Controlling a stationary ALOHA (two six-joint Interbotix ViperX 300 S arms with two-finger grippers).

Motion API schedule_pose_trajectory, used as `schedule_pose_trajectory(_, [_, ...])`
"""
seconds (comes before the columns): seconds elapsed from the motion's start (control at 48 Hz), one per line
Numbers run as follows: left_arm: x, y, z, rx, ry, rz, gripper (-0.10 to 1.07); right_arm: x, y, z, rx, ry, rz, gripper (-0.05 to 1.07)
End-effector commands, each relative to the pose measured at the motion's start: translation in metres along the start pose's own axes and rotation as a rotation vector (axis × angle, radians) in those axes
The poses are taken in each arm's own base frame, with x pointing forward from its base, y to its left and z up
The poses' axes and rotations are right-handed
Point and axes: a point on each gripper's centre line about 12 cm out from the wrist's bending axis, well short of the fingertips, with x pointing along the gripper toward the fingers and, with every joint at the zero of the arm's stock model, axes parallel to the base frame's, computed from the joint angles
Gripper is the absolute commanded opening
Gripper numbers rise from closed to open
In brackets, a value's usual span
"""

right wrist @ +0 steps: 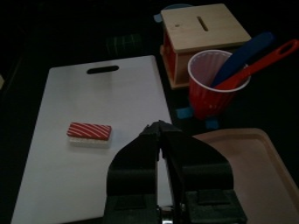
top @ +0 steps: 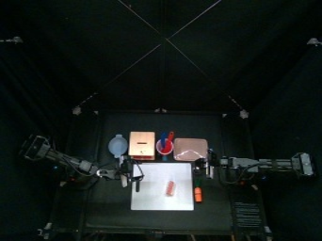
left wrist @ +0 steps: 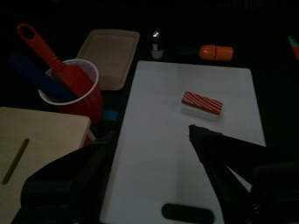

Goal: Put salmon on rice

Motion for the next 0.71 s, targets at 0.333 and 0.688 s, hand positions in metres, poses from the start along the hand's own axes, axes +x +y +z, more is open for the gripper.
schedule_pose_trajectory(0.333, [-0.007,-0.002,0.005,0.004,-0.030,-0.057,0.98,0.002,0.001,-0.002,0.005,0.005,0.004,0.03])
schedule_pose_trajectory(0.688, [-0.004,0.009,-0.005,0.003,-0.004,-0.025,0.98,0.002,0.000,-0.005,0.008,0.011,-0.001,0.03])
